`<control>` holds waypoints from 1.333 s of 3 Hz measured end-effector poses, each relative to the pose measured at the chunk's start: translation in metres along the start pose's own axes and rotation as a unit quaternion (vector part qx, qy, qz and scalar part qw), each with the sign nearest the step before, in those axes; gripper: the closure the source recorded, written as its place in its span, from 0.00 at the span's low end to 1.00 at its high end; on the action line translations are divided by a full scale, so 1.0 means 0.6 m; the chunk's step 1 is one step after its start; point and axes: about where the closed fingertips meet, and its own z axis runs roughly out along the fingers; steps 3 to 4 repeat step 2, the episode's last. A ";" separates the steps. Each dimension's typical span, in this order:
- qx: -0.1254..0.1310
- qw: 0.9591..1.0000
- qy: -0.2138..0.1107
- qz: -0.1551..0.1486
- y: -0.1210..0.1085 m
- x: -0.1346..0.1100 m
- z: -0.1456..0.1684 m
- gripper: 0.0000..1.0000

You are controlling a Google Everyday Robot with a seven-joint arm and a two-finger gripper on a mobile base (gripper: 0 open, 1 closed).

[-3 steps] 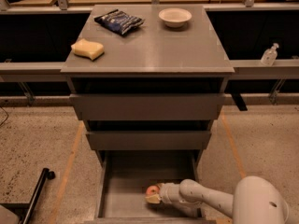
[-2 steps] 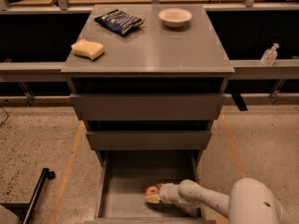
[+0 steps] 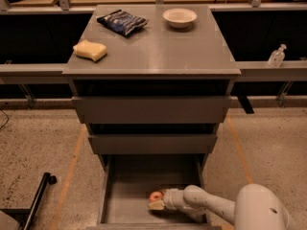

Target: Place apple into bottom drawer

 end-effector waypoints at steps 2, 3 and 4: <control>-0.002 1.000 0.000 0.000 0.003 0.001 0.002 0.00; -0.002 1.000 0.000 0.000 0.003 0.001 0.002 0.00; -0.002 1.000 0.000 0.000 0.003 0.001 0.002 0.00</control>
Offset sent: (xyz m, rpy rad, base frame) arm -0.0010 0.0018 -0.0007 0.0014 0.0017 0.0021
